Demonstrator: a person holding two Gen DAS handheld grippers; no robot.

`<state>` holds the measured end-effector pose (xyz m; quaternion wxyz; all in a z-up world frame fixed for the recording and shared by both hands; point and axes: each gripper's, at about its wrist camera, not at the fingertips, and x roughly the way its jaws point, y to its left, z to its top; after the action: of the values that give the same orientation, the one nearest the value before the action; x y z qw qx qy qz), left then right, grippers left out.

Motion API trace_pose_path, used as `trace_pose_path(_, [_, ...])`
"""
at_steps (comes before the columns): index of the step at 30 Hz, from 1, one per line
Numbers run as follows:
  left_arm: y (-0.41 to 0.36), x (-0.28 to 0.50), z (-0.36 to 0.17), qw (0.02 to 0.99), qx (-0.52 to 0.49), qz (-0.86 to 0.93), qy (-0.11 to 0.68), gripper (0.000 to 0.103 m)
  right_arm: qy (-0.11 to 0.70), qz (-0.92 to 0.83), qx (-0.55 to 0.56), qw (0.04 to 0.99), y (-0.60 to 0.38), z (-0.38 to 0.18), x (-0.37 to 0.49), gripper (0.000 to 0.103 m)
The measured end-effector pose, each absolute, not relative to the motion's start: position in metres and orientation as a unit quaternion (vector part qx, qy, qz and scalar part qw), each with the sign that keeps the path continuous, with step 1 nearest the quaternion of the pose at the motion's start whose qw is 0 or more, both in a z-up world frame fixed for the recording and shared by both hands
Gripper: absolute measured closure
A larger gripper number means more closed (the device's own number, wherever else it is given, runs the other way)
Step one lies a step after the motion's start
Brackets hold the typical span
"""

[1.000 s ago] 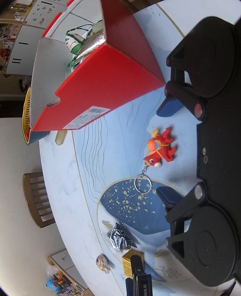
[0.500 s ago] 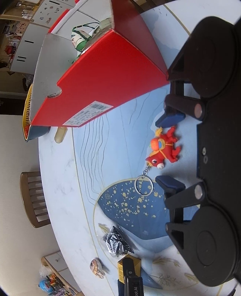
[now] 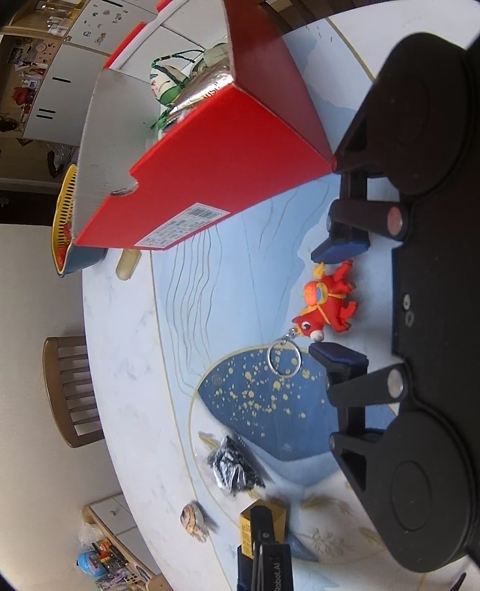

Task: Organize objects
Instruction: 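Grasp the yellow box with the left tool while the right tool grasps the red horse keychain, then carry the yellow box with the left tool while the right tool carries the keychain into the shoebox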

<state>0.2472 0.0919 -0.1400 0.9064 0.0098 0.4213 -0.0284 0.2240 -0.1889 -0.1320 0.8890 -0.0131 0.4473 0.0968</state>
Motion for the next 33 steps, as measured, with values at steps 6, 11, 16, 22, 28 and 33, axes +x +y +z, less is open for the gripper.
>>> trace_pose_path(6, [0.087, 0.235, -0.11, 0.909, 0.002, -0.029, 0.417, 0.028, 0.438, 0.116, -0.01, 0.891, -0.193, -0.105, 0.213, 0.066])
trace_pose_path(11, [0.077, 0.226, -0.085, 0.911, -0.008, -0.043, 0.411, 0.028, 0.423, 0.136, 0.006, 0.896, -0.202, -0.078, 0.204, 0.067])
trace_pose_path(16, [0.058, 0.217, -0.06, 0.911, -0.004, -0.065, 0.408, 0.028, 0.408, 0.159, 0.019, 0.899, -0.214, -0.047, 0.195, 0.09])
trace_pose_path(22, [0.032, 0.213, -0.036, 0.913, -0.002, -0.094, 0.397, 0.028, 0.398, 0.176, 0.027, 0.9, -0.235, -0.026, 0.196, 0.097])
trace_pose_path(28, [0.02, 0.209, -0.04, 0.91, -0.003, -0.098, 0.403, 0.028, 0.426, 0.205, 0.006, 0.881, -0.248, -0.049, 0.193, 0.078])
trace_pose_path(33, [0.018, 0.206, -0.049, 0.906, 0.0, -0.091, 0.413, 0.028, 0.441, 0.211, -0.033, 0.872, -0.26, -0.078, 0.184, 0.051])
